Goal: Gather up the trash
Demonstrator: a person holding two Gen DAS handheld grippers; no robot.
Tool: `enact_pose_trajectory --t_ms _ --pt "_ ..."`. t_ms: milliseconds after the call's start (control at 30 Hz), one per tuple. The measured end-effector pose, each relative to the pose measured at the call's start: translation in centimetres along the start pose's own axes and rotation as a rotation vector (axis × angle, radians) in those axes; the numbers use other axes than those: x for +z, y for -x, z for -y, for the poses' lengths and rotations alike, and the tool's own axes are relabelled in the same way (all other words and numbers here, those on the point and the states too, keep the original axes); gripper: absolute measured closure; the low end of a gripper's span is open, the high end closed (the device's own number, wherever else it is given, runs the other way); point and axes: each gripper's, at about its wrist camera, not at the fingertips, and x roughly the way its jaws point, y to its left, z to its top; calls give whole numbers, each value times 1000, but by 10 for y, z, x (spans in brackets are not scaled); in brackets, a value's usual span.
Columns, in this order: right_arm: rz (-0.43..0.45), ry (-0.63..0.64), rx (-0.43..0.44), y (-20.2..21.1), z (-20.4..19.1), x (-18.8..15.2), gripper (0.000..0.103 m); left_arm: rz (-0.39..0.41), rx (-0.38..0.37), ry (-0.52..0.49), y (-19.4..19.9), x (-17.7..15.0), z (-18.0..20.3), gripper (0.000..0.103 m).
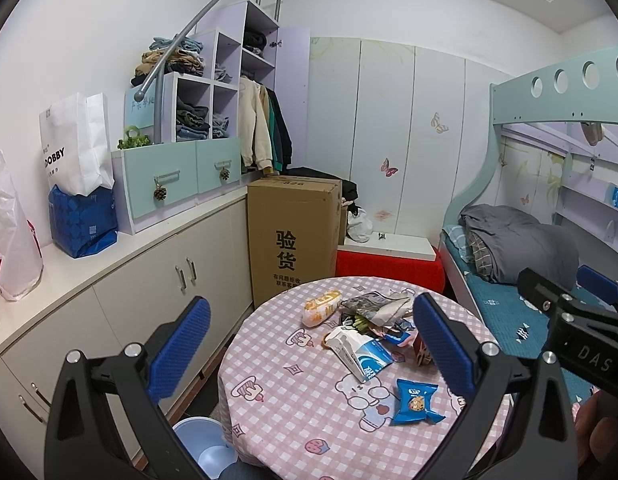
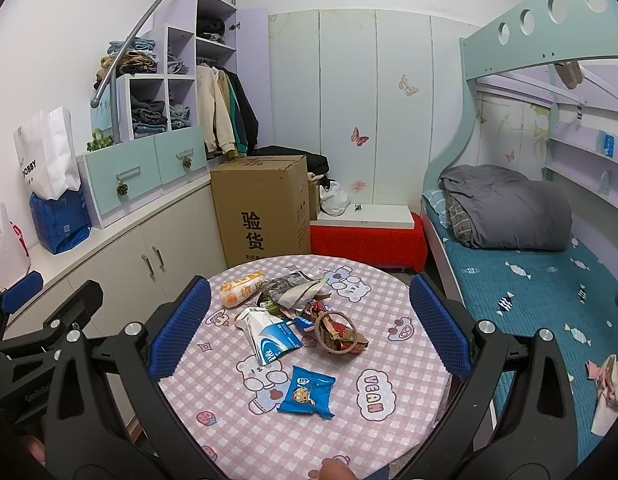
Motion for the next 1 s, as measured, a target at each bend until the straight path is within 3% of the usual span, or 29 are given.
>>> enact_pose_trajectory --t_ms 367,500,767,1000 --pt "-7 6 -5 -4 1 -2 6 -3 0 -2 -3 0 0 4" --pt "-50 -3 -29 -24 11 -15 6 -26 5 -6 -12 -3 -1 4" --pt "-182 -19 -82 -68 37 -47 6 -96 0 -13 -43 -22 -3 4" --pt "-404 15 -37 -127 31 -103 6 -214 -3 -25 -87 -55 -3 4"
